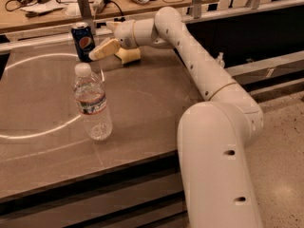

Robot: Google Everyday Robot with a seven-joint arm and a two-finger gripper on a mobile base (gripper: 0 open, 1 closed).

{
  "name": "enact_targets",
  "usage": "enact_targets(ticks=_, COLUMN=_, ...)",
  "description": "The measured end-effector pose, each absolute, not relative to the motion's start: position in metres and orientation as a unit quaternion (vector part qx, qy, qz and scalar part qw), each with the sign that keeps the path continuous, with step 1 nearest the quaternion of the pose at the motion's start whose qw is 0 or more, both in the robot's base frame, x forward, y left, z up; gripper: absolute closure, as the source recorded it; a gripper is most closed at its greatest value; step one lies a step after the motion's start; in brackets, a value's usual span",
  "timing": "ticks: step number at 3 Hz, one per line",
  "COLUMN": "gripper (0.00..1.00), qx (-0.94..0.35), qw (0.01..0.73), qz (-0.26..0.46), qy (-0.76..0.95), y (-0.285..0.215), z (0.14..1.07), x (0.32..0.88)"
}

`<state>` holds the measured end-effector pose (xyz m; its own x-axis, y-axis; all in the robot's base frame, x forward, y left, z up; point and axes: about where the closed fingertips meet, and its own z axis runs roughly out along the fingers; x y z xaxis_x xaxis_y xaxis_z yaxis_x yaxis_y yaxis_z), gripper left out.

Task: Knock pepsi can over

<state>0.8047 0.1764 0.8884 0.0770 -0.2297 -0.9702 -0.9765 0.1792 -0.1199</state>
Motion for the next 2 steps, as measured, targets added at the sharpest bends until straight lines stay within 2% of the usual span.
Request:
enact_targets(ticks=1, gripper=0.0, qx=-0.532, qw=0.505, qz=0.37, qy=0.57, y=0.191, z=0.885, x=0.809)
enact_targets(ticks=2, gripper=0.18, qx=-0.54, qw=0.491, qz=0.379, qy=0.569, y=0.208, z=0.885, x=0.805)
